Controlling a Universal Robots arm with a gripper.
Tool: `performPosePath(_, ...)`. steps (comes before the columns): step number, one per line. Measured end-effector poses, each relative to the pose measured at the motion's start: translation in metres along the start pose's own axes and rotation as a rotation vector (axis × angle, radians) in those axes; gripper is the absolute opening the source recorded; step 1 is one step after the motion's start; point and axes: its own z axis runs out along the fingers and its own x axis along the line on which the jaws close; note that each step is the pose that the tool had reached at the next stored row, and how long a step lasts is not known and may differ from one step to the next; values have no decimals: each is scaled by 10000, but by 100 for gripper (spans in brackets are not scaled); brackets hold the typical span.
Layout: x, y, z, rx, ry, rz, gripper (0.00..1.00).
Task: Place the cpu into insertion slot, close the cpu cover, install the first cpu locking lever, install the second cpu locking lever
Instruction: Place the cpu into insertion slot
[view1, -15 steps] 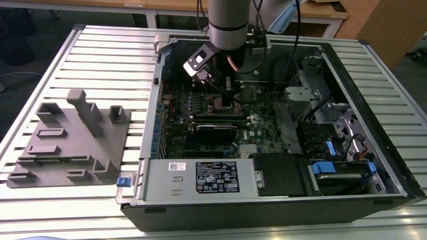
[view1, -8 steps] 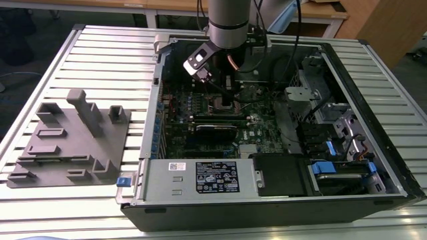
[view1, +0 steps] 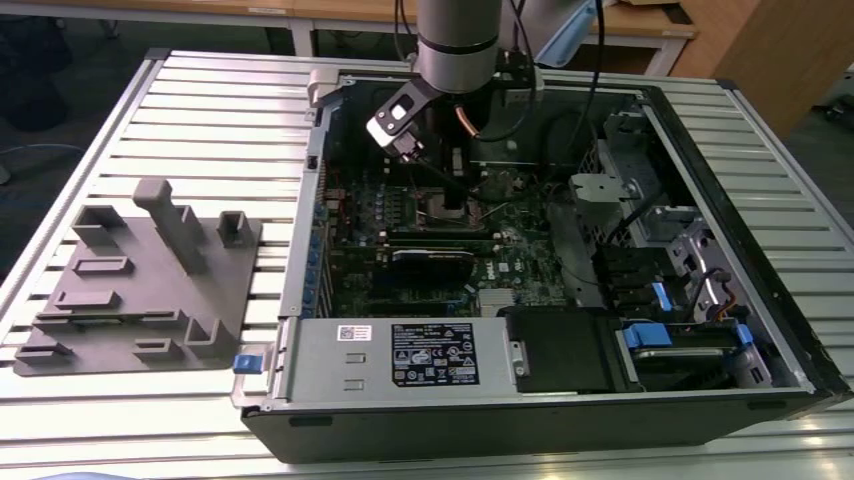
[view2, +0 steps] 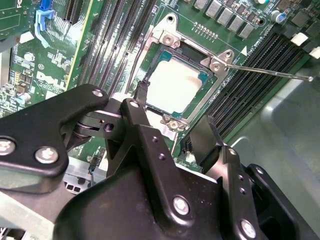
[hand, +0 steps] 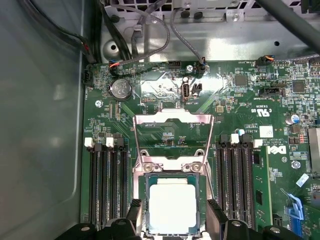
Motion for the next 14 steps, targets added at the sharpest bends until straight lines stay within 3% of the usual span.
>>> performPosePath(14,0,2,-22,3,-6,0,61)
